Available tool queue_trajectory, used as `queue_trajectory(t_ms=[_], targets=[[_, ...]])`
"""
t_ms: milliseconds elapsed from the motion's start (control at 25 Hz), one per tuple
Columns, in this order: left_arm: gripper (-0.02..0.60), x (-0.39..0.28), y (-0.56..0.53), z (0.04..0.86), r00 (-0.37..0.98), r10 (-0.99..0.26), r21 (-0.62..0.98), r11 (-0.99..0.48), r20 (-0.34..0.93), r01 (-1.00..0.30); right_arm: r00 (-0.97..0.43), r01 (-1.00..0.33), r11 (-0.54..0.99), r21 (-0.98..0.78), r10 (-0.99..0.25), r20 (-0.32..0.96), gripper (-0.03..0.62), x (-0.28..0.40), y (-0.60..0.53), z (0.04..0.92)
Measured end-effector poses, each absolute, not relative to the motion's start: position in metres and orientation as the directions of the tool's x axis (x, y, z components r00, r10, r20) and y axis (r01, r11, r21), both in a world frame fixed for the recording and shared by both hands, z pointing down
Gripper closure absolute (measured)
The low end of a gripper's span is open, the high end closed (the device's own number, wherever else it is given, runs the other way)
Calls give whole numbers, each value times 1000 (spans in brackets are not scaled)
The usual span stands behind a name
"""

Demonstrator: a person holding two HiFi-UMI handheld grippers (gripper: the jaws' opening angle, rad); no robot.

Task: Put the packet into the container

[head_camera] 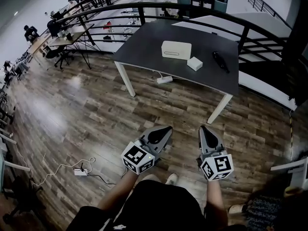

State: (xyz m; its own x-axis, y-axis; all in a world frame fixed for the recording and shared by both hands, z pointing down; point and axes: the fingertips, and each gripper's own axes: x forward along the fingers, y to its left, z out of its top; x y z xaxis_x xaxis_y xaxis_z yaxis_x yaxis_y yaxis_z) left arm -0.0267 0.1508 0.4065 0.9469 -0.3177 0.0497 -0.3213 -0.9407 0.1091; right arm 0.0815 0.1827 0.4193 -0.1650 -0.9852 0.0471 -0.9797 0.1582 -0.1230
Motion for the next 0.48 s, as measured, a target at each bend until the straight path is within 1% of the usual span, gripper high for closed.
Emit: queue_trajectory(t_ms=[240, 480], targets=[[577, -20, 128, 407, 942, -335, 156, -929, 20, -334, -190, -975, 181, -132, -980, 57, 591, 86, 159, 429], [577, -9, 88, 408, 943, -333, 143, -933, 11, -331, -188, -975, 178, -130, -980, 64, 591, 95, 119, 435]])
